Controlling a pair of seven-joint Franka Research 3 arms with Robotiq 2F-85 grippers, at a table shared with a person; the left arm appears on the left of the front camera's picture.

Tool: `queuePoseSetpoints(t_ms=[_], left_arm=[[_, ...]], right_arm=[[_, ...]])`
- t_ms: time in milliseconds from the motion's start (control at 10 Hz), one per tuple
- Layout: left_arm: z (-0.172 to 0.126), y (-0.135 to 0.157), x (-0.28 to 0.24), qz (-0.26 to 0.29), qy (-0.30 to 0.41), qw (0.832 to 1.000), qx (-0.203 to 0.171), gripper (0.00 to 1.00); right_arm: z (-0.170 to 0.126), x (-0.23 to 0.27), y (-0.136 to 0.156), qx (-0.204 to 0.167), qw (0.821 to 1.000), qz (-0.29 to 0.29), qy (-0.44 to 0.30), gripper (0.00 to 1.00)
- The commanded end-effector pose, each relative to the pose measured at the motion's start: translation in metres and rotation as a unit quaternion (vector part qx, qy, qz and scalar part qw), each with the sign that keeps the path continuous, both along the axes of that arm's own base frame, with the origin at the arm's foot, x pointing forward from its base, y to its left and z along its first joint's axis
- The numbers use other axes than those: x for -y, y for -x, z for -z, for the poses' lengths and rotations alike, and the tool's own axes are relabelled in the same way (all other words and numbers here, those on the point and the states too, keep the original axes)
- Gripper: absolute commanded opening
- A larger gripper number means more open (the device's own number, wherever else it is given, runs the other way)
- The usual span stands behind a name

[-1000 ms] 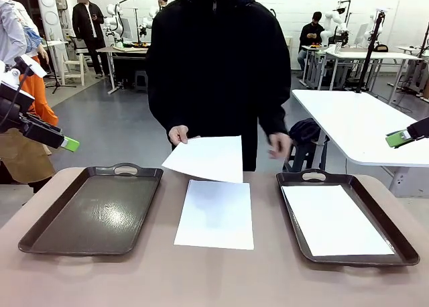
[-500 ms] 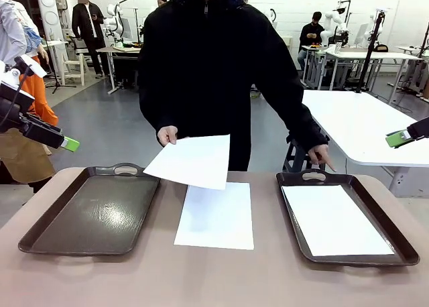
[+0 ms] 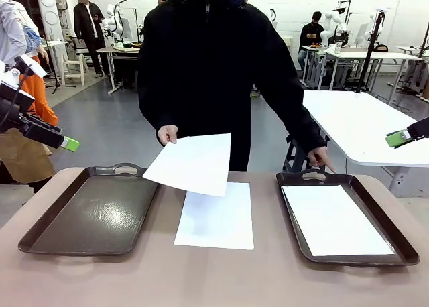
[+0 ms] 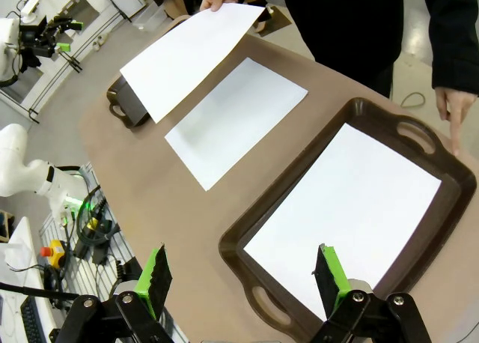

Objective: Sort the A4 documents.
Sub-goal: Receive the A4 Paper.

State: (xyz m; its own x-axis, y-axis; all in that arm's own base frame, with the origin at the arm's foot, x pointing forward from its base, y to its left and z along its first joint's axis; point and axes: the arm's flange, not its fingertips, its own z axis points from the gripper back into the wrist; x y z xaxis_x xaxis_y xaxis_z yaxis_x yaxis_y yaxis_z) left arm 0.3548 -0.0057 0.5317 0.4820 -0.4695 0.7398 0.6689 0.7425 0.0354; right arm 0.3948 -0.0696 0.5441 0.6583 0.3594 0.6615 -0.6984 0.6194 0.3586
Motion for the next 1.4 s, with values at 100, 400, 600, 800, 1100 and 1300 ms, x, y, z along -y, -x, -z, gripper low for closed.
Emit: queuePoseSetpoints(t_ms=[100, 400, 600, 800, 1100, 1300], left_arm=[[0.001, -0.001, -0.001, 0.001, 0.002, 1.0, 0.0, 1.0], [0.001, -0.001, -0.001, 0.001, 0.002, 1.0, 0.0, 1.0], [0.001, -0.001, -0.001, 0.001, 0.002, 1.0, 0.0, 1.0], [0.001, -0.001, -0.001, 0.001, 0.002, 1.0, 0.0, 1.0], [0.001, -0.001, -0.001, 0.001, 0.002, 1.0, 0.0, 1.0], [0.001, -0.001, -0.001, 0.001, 0.002, 1.0, 0.0, 1.0]], right_arm=[[0.001, -0.001, -0.002, 0.002, 1.0, -0.003, -0.007, 1.0], [0.0, 0.0, 0.0, 0.0, 1.0, 0.0, 0.0, 1.0], [0.007, -0.033, -0.019, -0.038, 0.999, 0.002, -0.019, 1.0], [0.017, -0.067, -0.039, -0.084, 0.995, -0.013, -0.047, 1.0], [0.036, -0.116, -0.068, -0.119, 0.989, -0.008, -0.092, 1.0], [0.071, -0.151, -0.097, -0.17, 0.971, 0.026, -0.164, 1.0]])
